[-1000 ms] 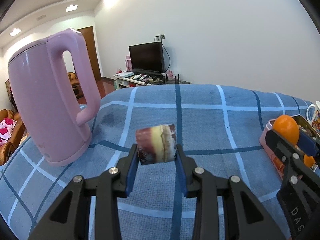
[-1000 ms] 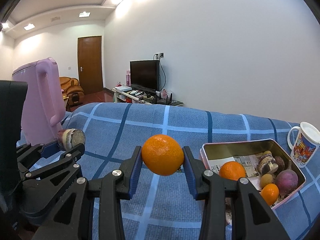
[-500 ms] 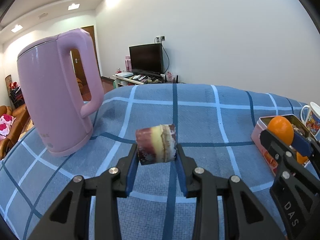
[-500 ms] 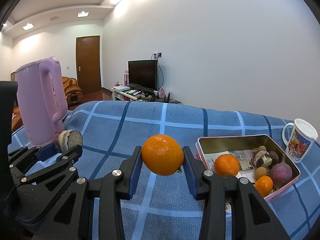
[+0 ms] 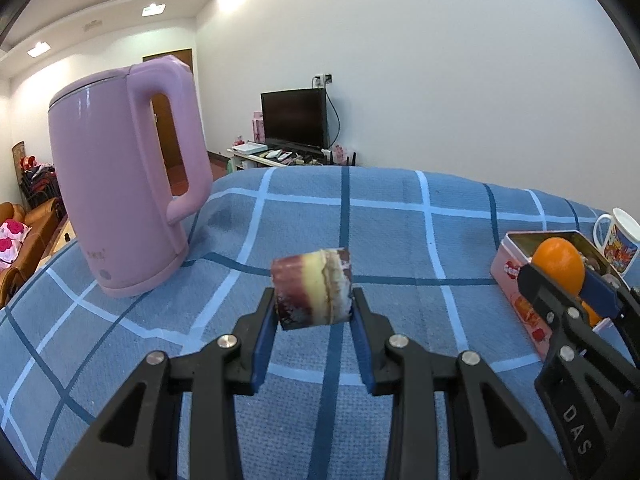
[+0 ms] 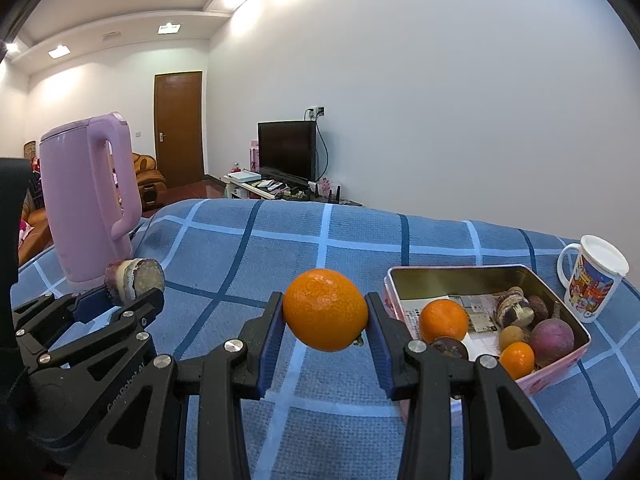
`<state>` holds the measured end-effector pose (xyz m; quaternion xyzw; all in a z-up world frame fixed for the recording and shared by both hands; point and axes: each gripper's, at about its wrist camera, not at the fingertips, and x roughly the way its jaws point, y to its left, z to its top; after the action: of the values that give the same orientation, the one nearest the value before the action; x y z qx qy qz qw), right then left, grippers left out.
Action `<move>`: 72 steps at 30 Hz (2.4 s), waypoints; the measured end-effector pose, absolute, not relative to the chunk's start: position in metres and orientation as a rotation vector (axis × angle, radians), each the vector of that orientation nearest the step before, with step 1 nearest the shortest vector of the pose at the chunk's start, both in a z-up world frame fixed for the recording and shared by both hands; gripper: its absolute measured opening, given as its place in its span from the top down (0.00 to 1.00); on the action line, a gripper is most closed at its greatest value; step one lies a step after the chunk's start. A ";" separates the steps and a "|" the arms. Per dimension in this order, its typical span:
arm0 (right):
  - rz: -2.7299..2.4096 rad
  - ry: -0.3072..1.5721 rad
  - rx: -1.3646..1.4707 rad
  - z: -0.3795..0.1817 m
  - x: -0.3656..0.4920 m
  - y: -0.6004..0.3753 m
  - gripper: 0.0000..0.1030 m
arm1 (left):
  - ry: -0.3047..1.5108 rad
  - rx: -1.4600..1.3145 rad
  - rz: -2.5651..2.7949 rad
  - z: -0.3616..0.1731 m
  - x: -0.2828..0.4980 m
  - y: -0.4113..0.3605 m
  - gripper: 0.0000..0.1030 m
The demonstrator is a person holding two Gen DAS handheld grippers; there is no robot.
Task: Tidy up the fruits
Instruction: 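Lift the orange and taro piece and carry both toward the pink tin, then lower the orange and taro piece into the tin with both tools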
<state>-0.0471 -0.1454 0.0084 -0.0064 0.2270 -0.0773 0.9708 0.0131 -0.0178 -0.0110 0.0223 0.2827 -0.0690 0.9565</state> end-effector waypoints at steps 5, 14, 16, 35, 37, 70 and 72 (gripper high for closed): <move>-0.157 0.458 -0.013 0.009 -0.049 -0.146 0.59 | 0.565 0.057 -0.141 -0.011 0.006 -0.023 0.64; -0.160 0.458 -0.012 0.010 -0.061 -0.156 0.59 | 0.554 0.072 -0.147 -0.010 -0.005 -0.035 0.64; -0.163 0.458 -0.010 0.011 -0.062 -0.159 0.59 | 0.553 0.072 -0.151 -0.009 -0.007 -0.037 0.64; -0.193 0.447 -0.013 0.013 -0.085 -0.209 0.59 | 0.542 0.039 -0.263 -0.006 -0.028 -0.077 0.64; -0.199 0.444 -0.008 0.013 -0.088 -0.219 0.59 | 0.538 0.040 -0.271 -0.005 -0.029 -0.082 0.64; -0.352 0.395 0.059 0.024 -0.099 -0.313 0.59 | 0.459 0.063 -0.407 0.021 -0.034 -0.177 0.64; -0.366 0.392 0.055 0.025 -0.098 -0.317 0.59 | 0.459 0.064 -0.416 0.022 -0.033 -0.182 0.64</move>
<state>-0.0980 -0.3166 0.0250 0.0272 0.1938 -0.1807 0.9639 -0.0334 -0.1822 0.0222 0.0313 0.2260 -0.2045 0.9519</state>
